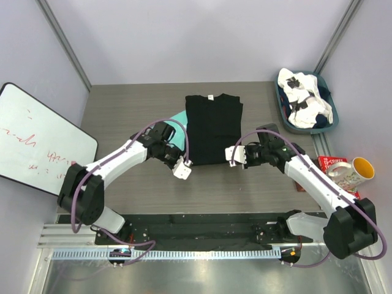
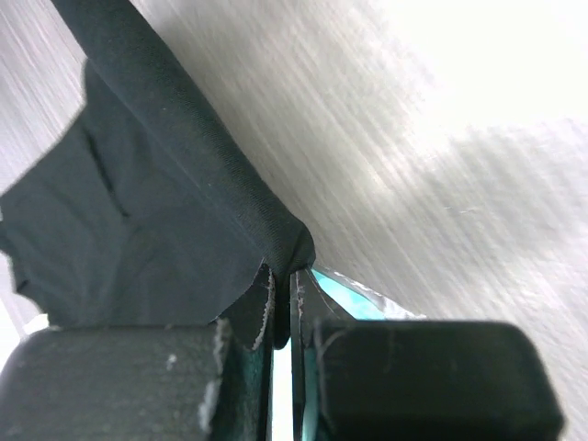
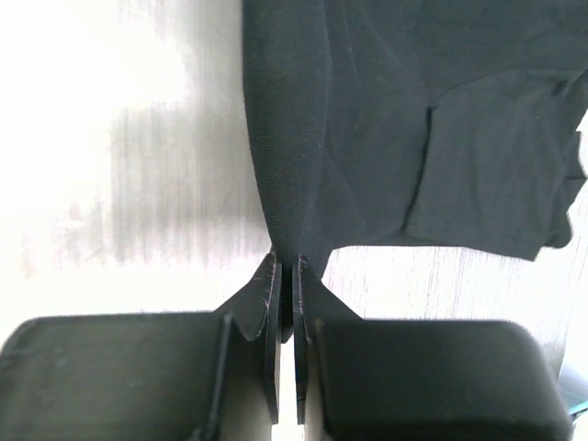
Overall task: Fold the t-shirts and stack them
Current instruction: Fold the long partially folded tshirt into a neat square, then put the neatly folded tshirt into the corner of the board with the left arm
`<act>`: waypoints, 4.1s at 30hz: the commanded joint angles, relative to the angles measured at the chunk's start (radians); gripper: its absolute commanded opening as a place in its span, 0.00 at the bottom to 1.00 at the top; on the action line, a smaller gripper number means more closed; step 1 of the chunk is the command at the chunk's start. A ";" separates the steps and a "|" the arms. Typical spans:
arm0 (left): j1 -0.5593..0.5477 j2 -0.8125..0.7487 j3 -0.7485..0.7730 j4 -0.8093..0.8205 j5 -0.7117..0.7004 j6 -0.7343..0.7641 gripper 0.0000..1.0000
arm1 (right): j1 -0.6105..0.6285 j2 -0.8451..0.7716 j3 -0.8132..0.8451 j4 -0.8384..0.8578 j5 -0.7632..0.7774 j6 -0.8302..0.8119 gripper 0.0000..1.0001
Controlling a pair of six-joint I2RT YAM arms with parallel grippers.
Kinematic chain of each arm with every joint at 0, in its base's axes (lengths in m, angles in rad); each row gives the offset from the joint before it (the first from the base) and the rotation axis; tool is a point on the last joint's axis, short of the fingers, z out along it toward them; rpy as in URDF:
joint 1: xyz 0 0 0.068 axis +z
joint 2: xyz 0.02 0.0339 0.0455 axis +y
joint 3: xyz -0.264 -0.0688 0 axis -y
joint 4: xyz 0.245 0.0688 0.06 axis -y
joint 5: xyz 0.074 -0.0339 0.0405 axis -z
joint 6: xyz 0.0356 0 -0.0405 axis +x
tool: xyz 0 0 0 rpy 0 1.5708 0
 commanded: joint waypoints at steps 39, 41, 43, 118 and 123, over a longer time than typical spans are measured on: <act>0.072 -0.238 0.034 -0.113 0.087 -0.040 0.00 | 0.176 0.013 0.224 -0.161 0.145 -0.056 0.01; 0.079 -0.226 0.036 -0.089 0.092 -0.040 0.00 | 0.168 0.027 0.229 -0.135 0.152 -0.059 0.01; 0.089 -0.205 0.045 -0.072 0.092 -0.043 0.00 | 0.154 0.045 0.233 -0.103 0.158 -0.063 0.01; 0.265 0.429 0.273 0.338 0.027 -1.692 1.00 | -0.061 0.386 0.201 0.134 0.264 0.450 0.77; 0.274 0.417 0.250 0.313 -0.080 -1.709 1.00 | -0.070 0.415 0.200 0.131 0.242 0.438 0.77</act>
